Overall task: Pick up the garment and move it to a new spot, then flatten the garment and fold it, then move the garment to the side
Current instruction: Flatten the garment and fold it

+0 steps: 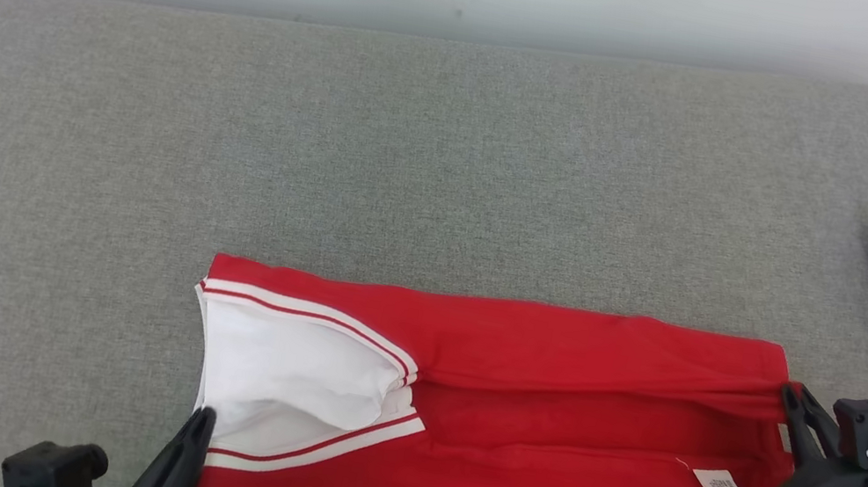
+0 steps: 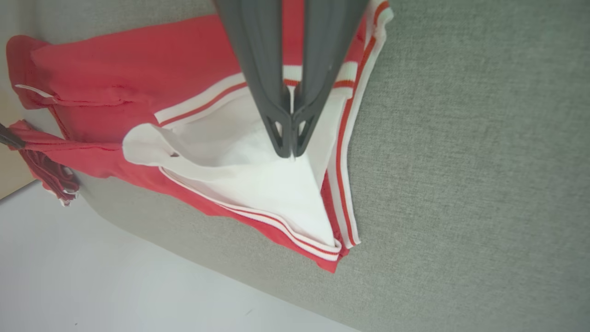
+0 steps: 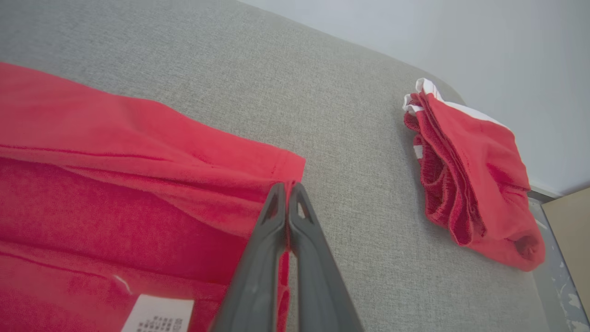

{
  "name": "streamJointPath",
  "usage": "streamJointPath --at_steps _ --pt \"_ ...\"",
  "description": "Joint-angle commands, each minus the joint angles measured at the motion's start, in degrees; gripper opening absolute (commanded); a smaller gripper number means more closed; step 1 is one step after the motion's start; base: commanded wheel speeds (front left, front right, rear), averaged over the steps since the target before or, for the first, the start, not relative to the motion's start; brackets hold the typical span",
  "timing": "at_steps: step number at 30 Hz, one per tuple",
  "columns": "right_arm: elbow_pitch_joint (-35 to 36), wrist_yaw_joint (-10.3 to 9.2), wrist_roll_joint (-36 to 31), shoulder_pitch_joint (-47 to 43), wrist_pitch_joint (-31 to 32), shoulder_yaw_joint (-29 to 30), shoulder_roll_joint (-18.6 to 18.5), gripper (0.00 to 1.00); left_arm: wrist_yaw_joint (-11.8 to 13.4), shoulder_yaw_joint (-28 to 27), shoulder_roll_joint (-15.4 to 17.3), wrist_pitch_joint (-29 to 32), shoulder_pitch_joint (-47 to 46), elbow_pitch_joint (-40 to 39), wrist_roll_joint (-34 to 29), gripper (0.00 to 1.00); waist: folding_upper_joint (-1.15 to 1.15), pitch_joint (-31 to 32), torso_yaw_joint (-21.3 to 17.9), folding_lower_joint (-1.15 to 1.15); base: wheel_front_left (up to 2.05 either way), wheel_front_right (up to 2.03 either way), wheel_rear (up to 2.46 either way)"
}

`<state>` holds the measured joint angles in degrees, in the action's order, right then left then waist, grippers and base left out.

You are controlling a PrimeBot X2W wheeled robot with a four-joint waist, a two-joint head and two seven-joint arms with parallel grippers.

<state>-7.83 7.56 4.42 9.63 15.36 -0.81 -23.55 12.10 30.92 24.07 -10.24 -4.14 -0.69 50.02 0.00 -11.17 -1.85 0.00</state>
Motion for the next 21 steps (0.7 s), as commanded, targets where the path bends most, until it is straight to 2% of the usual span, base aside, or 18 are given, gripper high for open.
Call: streamJointPath --at_steps 1,6,7,8,9,10,11,12,13,16,21 --pt "-0.01 -0.14 -0.53 -0.86 0.8 0.22 -0.5 0.0 0.42 0.11 0.29 0.11 1.01 0.83 -0.14 0.0 0.0 0.02 -0.15 0.0 0.0 0.0 0.0" --pt "0.18 -0.14 -0.94 -1.4 2.02 0.91 -0.24 0.0 0.41 0.93 0.54 1.08 1.44 1.86 -0.15 0.0 0.0 0.07 0.02 0.0 0.0 0.0 0.0" --pt "0.13 -0.14 -0.69 -1.62 2.5 1.09 0.29 0.15 0.47 1.07 0.53 1.33 1.45 2.05 -0.12 0.0 0.0 0.1 0.11 0.0 0.0 0.0 0.0" --pt "0.22 -0.14 -0.44 -1.76 2.87 1.44 0.71 1.0 0.54 1.17 0.61 1.31 1.37 2.17 -0.34 0.0 0.0 0.12 0.2 0.0 0.0 0.0 0.0" --pt "0.22 -0.14 -0.44 -1.76 2.87 1.44 0.71 1.0 0.54 1.17 0.61 1.31 1.37 2.17 -0.34 0.0 0.0 0.12 0.2 0.0 0.0 0.0 0.0" --pt "0.26 -0.14 -0.4 -1.72 2.99 1.88 0.9 1.0 0.54 1.24 0.54 1.39 1.26 2.25 -0.32 0.14 0.0 0.13 0.3 0.0 0.0 0.0 0.0" --pt "0.29 -0.14 -0.31 -1.74 3.01 2.27 1.16 1.0 0.42 1.42 0.52 1.63 1.21 2.44 -0.25 0.46 0.0 0.17 0.37 0.0 0.0 0.0 0.0" --pt "0.4 -0.14 -0.08 -1.81 2.89 2.64 1.59 1.0 0.44 1.45 0.58 1.57 1.16 2.61 -0.37 0.95 0.0 0.21 0.45 0.0 0.0 0.0 0.0" --pt "0.57 -0.14 0.17 -1.89 2.77 3.28 2.2 1.0 0.63 1.46 0.63 1.83 1.23 2.94 -0.27 1.0 0.0 0.3 0.52 0.0 0.0 0.0 0.0" --pt "1.78 -0.14 1.39 -2.46 3.01 6.18 4.29 1.0 1.51 1.54 1.21 1.86 1.43 3.28 -1.01 1.0 0.0 0.78 0.73 0.0 0.0 0.0 0.0" --pt "5.84 -0.14 4.1 -4.96 4.52 12.88 10.06 1.0 2.49 0.57 2.86 -0.73 0.96 2.54 -3.62 1.0 0.0 1.8 1.28 0.0 0.0 0.0 0.0"
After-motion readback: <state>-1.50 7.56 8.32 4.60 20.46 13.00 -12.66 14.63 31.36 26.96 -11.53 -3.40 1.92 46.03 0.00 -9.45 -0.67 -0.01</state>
